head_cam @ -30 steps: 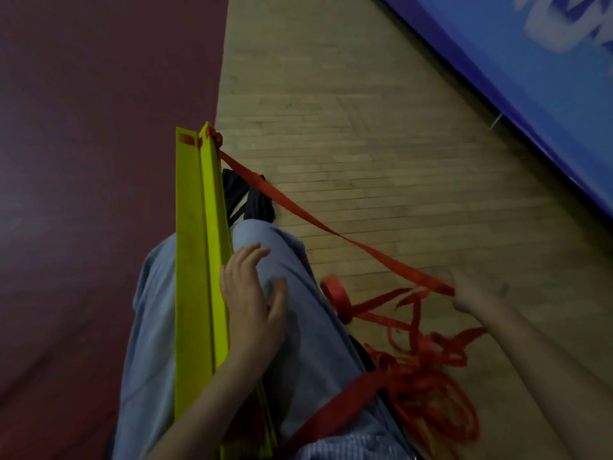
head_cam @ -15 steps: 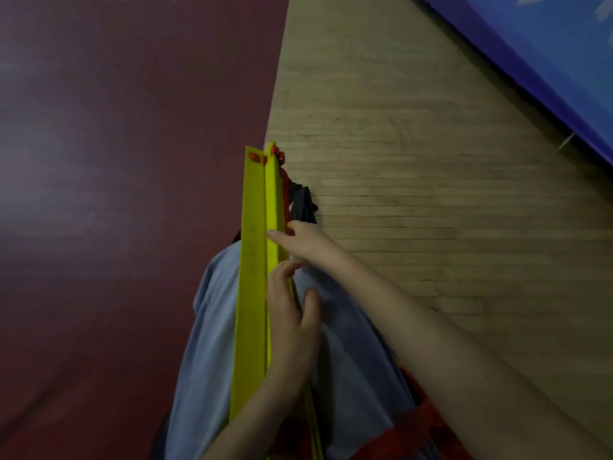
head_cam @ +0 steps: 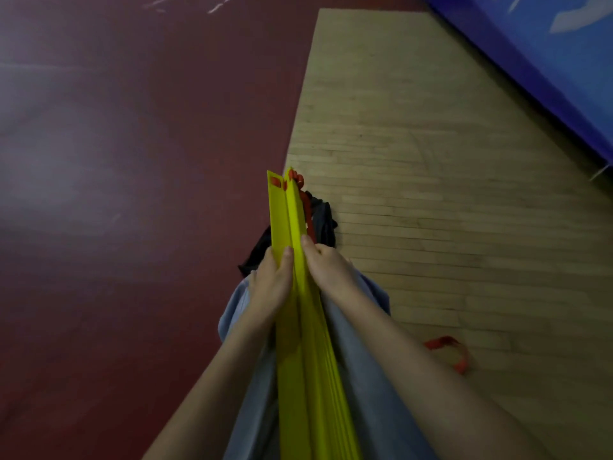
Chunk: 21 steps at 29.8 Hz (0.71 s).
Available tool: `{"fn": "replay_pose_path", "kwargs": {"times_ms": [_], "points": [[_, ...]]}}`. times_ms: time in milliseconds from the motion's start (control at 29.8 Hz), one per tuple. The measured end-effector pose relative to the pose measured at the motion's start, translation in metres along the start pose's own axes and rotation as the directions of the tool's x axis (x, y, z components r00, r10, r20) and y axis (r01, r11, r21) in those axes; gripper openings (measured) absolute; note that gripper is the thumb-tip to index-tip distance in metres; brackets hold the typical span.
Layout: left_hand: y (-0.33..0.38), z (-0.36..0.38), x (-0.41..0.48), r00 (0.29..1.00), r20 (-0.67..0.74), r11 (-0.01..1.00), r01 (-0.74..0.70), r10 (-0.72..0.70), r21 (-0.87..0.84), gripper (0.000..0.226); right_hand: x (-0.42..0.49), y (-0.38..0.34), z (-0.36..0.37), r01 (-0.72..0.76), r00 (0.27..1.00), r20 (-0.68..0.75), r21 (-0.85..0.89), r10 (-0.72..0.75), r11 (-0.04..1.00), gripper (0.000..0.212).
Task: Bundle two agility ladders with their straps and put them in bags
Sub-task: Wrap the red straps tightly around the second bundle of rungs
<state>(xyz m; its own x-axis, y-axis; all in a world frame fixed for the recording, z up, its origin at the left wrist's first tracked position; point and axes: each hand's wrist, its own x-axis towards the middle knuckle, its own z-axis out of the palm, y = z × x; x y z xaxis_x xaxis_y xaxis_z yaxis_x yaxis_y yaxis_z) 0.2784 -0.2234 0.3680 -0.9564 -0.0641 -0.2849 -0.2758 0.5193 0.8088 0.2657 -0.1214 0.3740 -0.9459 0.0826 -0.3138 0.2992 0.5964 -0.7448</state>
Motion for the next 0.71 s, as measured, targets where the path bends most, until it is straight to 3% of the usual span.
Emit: {"fn": "replay_pose_path", "kwargs": {"times_ms": [101, 235, 302, 370, 437, 470, 605, 706], "points": [[0.012, 0.011, -0.006, 0.991, 0.084, 0.992, -0.108, 0.101, 0.072, 0.048, 0.011, -0.008, -0.002, -0.073, 0.996, 0.058, 0.115, 0.067, 0.991, 0.067], [0.011, 0.015, -0.002, 0.993, 0.071, 0.984, -0.103, 0.093, 0.147, 0.045, 0.03, -0.017, -0.006, -0.2, 0.972, 0.172, 0.24, 0.161, 0.95, 0.079], [0.01, 0.014, 0.001, 0.996, 0.058, 0.997, -0.069, 0.067, 0.026, 0.044, 0.036, -0.019, -0.009, -0.194, 0.97, 0.186, 0.218, 0.155, 0.956, 0.071], [0.012, 0.01, -0.001, 0.997, 0.055, 0.992, -0.044, 0.051, -0.118, 0.046, 0.035, -0.022, -0.014, -0.161, 0.98, 0.149, 0.198, 0.133, 0.967, 0.047], [0.008, 0.007, 0.0, 0.997, 0.072, 0.936, 0.002, 0.025, -0.351, 0.059, 0.03, -0.025, -0.02, -0.137, 0.986, 0.121, 0.189, 0.115, 0.972, 0.026], [0.011, 0.003, 0.003, 0.997, 0.078, 0.91, 0.017, 0.017, -0.413, 0.068, 0.026, -0.03, -0.027, -0.097, 0.992, 0.094, 0.169, 0.082, 0.981, 0.027], [0.013, 0.006, 0.017, 0.993, 0.115, 0.941, 0.043, -0.004, -0.336, 0.098, 0.011, -0.042, -0.04, 0.048, 0.998, -0.045, 0.01, -0.047, 0.999, 0.027], [0.025, 0.012, 0.018, 0.985, 0.17, 0.88, 0.079, 0.002, -0.469, 0.082, 0.004, -0.044, -0.047, 0.08, 0.991, -0.107, 0.032, -0.076, 0.996, 0.025]]}}
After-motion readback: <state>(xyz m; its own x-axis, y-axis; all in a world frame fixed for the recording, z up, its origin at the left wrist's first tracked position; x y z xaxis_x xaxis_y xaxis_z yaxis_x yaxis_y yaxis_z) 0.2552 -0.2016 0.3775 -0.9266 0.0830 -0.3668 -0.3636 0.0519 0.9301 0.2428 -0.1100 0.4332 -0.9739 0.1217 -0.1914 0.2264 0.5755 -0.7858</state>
